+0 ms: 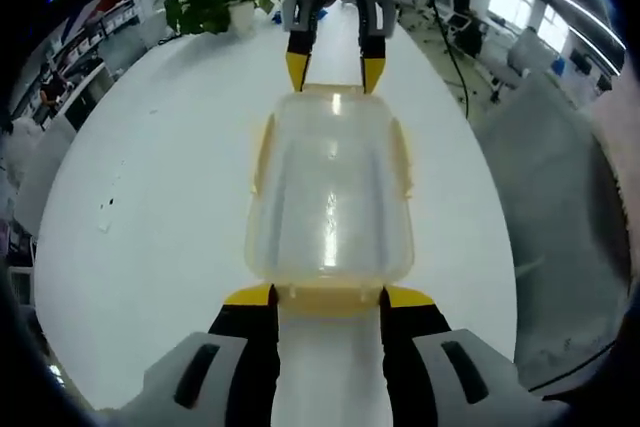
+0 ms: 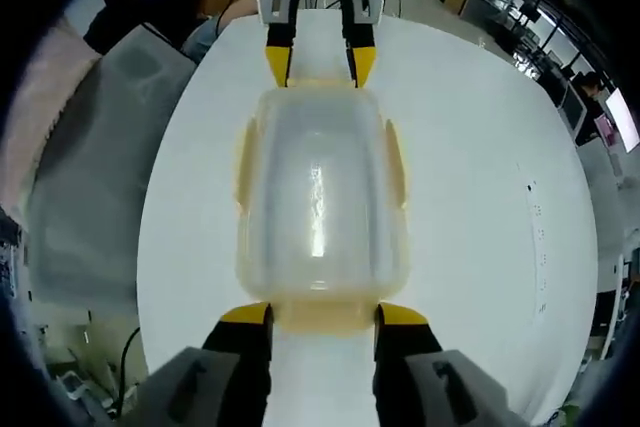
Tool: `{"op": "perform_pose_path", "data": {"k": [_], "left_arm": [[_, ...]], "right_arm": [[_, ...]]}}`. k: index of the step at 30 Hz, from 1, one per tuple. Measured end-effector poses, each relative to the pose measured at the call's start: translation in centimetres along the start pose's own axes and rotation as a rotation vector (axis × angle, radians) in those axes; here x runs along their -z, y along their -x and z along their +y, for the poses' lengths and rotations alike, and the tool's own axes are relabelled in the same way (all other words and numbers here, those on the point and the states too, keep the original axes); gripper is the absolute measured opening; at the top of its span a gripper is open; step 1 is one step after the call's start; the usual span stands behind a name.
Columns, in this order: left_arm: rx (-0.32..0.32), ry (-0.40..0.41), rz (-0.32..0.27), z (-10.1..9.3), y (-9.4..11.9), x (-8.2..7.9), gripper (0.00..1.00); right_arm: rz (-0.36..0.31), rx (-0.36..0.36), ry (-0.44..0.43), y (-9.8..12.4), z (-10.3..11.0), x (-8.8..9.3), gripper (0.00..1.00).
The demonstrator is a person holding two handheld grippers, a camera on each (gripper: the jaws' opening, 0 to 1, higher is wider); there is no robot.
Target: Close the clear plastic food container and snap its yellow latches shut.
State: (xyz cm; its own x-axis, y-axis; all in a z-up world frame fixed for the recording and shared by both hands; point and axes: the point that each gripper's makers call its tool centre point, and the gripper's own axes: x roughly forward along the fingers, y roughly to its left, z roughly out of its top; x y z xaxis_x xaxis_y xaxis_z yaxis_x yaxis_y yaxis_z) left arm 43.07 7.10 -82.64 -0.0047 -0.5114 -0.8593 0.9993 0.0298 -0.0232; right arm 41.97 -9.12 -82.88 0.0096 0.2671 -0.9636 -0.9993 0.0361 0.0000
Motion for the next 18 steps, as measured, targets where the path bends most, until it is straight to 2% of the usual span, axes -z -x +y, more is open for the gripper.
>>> {"op": "perform_pose_path", "data": {"k": [9, 15, 18], "left_arm": [[-0.025, 0.022, 0.010, 0.1, -0.1, 0.6, 0.38], [-0.037, 0.036, 0.025, 0.1, 0.4, 1.4, 0.39], [-0.041, 0.069, 0.011, 0.2, 0.9, 1.4, 0.40]], "right_arm": [[-0.013, 0.027, -0.016, 0.2, 0.1, -0.1, 0.37], [-0.009, 0.053, -0.035, 0.9, -0.1, 0.8, 0.37], [-0.011, 0.051, -0.048, 1.1, 0.1, 1.0, 0.37]]}}
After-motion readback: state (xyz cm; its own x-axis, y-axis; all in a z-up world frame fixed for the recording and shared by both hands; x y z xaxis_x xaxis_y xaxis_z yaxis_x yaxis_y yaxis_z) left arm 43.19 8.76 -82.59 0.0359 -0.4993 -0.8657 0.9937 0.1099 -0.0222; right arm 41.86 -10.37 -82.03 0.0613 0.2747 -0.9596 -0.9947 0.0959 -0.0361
